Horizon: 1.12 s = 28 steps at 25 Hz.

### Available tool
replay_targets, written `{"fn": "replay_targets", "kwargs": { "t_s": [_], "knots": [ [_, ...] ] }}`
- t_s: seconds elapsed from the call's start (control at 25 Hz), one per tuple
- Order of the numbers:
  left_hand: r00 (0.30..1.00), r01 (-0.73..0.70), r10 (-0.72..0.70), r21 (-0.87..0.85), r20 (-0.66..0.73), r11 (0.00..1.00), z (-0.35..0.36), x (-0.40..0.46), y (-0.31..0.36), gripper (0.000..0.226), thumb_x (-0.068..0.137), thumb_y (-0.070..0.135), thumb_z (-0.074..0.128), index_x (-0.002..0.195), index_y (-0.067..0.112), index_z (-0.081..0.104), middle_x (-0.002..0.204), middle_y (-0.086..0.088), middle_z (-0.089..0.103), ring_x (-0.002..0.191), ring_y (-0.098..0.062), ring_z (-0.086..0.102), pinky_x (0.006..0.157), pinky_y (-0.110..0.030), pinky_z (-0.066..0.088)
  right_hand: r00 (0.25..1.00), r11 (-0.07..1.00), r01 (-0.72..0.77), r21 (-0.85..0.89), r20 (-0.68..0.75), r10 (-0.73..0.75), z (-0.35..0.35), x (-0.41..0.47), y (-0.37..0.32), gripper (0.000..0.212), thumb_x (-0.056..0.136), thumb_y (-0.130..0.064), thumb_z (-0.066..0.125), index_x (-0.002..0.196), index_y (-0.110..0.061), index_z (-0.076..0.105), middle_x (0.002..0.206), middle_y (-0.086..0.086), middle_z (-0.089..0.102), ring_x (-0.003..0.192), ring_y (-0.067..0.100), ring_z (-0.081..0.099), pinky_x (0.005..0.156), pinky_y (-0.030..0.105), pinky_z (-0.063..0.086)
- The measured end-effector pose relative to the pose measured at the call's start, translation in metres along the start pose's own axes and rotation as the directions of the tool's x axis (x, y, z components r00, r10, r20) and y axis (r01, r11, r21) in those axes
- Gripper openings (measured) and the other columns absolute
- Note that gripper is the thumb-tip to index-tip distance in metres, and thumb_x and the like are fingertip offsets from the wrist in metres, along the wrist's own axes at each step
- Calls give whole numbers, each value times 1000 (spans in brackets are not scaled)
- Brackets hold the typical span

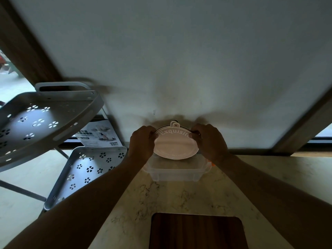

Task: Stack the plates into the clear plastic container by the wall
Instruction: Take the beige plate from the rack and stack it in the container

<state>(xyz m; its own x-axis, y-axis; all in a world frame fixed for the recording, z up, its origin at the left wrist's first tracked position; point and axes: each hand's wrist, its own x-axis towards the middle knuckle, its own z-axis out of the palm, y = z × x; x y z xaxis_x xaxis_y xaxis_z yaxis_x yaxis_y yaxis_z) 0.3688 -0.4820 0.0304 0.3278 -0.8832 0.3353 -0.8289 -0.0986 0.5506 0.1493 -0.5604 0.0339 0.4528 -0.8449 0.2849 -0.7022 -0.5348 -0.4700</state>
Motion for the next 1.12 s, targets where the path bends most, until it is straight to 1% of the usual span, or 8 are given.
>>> {"fn": "replay_targets", "kwargs": {
  "t_s": [0.24, 0.32, 0.48, 0.64, 0.8, 0.88, 0.96, 1.12],
  "knots": [
    [998, 39, -40, 25, 43, 999, -1, 1, 0, 10, 89, 20, 67, 94, 11, 71, 91, -9, 74, 78, -24, 67, 73, -35, 52, 1000, 1000, -18, 17, 1, 18, -4, 4, -4, 17, 93, -26, 63, 102, -13, 69, 93, 9, 74, 87, 30, 65, 75, 36, 47],
    [996, 47, -51, 47, 75, 998, 4, 1, -2, 12, 89, 20, 67, 94, 11, 72, 91, -10, 74, 79, -25, 68, 74, -37, 54, 1000, 1000, -16, 2, 13, 16, 0, 5, -1, 19, 92, -26, 63, 103, -12, 70, 95, 10, 75, 89, 32, 65, 76, 37, 48],
    [998, 19, -22, 45, 54, 999, 13, 3, -4, 9, 88, 14, 67, 93, 9, 72, 90, -12, 71, 79, -27, 66, 73, -40, 54, 999, 999, -37, -29, -13, 37, 6, 8, 5, 19, 91, -26, 63, 102, -12, 71, 93, 10, 74, 89, 31, 65, 77, 37, 48],
    [997, -11, 4, 97, 73, 995, 18, 7, -3, 9, 87, 10, 66, 93, 4, 69, 92, -15, 65, 81, -30, 61, 70, -36, 48, 1000, 998, -16, -58, 12, 16, 7, 6, 6, 21, 91, -27, 62, 100, -10, 71, 93, 9, 74, 88, 30, 66, 82, 44, 50],
    [993, 32, -45, 117, 108, 993, 15, 9, 4, 14, 85, 9, 67, 98, 4, 68, 98, -17, 63, 87, -32, 61, 72, -33, 45, 997, 989, -27, -143, 64, 36, 3, 6, 2, 24, 94, -31, 57, 104, -14, 70, 100, 7, 73, 96, 29, 63, 87, 42, 48],
    [990, 45, -60, 116, 127, 992, 13, 6, 9, 19, 86, 9, 65, 104, 4, 66, 103, -17, 63, 92, -33, 61, 75, -35, 46, 996, 985, -35, -167, 78, 48, 1, 3, 0, 25, 94, -30, 56, 109, -14, 68, 106, 7, 72, 101, 30, 61, 90, 41, 46],
    [986, 70, -83, 89, 147, 994, 8, 0, 14, 31, 88, 12, 64, 117, 4, 61, 115, -17, 60, 104, -33, 59, 86, -37, 47, 994, 985, -45, -164, 95, 61, -5, -2, -1, 30, 94, -27, 56, 119, -13, 63, 116, 9, 69, 108, 31, 59, 95, 41, 43],
    [976, 70, -93, 122, 196, 990, -21, -14, 23, 45, 91, 22, 60, 133, 8, 50, 131, -16, 54, 120, -31, 52, 100, -41, 43, 979, 990, -28, -137, 194, 55, -28, -14, -11, 45, 95, -31, 54, 137, -15, 49, 135, 10, 57, 123, 30, 51, 103, 41, 37]
  ]
}}
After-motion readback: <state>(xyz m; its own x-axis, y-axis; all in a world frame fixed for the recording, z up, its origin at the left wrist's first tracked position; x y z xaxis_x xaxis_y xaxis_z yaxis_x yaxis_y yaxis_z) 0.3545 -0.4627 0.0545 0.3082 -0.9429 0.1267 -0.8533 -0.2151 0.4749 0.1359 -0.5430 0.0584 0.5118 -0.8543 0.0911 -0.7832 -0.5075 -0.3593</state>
